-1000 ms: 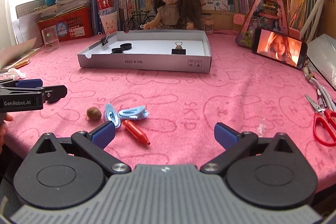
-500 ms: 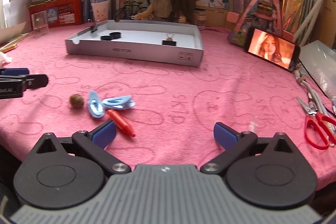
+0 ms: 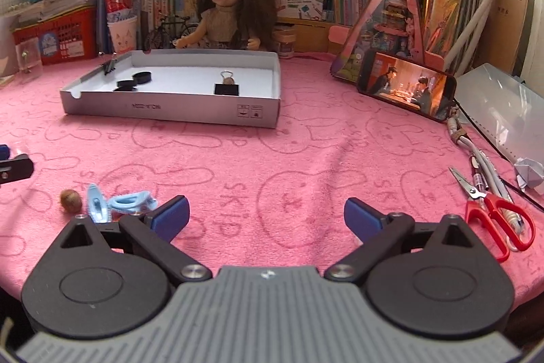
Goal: Organize rigid objects
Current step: 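Move the left tool to a black lid while the right tool approaches the red crayon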
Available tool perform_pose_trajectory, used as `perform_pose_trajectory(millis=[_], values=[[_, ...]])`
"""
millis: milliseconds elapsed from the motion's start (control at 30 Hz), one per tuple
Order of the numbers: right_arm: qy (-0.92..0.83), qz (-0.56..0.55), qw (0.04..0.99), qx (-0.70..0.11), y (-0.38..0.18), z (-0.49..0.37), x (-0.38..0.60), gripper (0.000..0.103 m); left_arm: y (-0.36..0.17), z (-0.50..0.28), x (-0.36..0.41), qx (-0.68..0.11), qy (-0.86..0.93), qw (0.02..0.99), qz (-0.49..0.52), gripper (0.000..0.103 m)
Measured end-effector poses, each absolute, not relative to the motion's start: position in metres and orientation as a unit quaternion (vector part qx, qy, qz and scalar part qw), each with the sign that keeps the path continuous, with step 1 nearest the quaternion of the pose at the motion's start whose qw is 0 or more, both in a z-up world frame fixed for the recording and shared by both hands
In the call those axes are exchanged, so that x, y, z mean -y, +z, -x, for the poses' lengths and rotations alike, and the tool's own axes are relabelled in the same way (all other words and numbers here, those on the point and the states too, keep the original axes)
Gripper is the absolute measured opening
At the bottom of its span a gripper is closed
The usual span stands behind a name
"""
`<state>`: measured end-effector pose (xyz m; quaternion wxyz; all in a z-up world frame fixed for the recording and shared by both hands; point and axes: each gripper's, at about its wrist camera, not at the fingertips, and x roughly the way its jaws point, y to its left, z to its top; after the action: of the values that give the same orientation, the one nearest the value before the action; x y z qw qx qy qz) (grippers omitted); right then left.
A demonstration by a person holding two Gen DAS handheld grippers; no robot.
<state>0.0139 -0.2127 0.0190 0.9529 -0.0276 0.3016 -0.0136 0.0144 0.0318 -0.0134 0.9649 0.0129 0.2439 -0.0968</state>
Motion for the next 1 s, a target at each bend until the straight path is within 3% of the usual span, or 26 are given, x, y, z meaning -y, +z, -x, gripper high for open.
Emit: perform_pose_trajectory(millis=[1000], values=[[0.091,0.034,0.952,-0.289,0.0,-0.014,0.195,0.103,-0.019,-0.016,-0.031,-0.248,-0.074,0.966,-0.005,0.061]])
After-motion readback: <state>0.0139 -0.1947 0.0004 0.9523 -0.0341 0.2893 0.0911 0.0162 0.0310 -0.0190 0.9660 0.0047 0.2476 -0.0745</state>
